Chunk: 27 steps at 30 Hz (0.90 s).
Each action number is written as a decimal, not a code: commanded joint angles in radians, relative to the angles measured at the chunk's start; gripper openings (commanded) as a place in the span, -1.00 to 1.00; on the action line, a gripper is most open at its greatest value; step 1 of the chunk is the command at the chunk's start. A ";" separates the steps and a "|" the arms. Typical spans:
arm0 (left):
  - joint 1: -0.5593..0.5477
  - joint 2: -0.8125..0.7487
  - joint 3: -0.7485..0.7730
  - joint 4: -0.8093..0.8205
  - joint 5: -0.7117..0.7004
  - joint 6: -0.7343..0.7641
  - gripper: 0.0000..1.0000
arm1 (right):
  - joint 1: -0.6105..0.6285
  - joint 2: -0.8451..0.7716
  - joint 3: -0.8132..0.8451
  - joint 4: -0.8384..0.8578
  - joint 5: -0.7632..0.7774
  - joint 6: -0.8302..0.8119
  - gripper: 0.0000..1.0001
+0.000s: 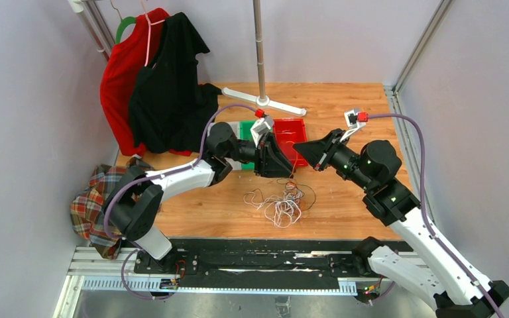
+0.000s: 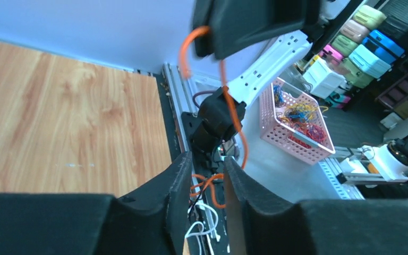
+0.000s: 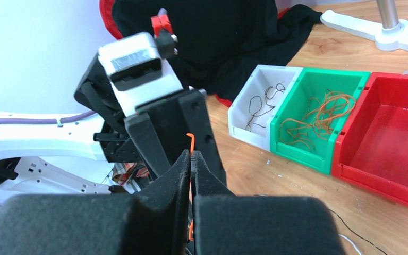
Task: Untangle the cables
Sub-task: Untie the cable.
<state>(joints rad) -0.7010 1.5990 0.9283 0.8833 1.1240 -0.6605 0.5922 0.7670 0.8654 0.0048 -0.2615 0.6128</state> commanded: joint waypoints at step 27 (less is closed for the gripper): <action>-0.177 0.188 0.302 -1.086 -0.556 1.033 0.40 | -0.046 -0.041 0.009 -0.464 0.667 -0.205 -0.99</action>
<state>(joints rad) -0.8566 1.7306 1.1744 -0.2790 0.6422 0.3309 0.5591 0.7334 0.8814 -0.4164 0.3500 0.4107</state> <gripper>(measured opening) 0.697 0.009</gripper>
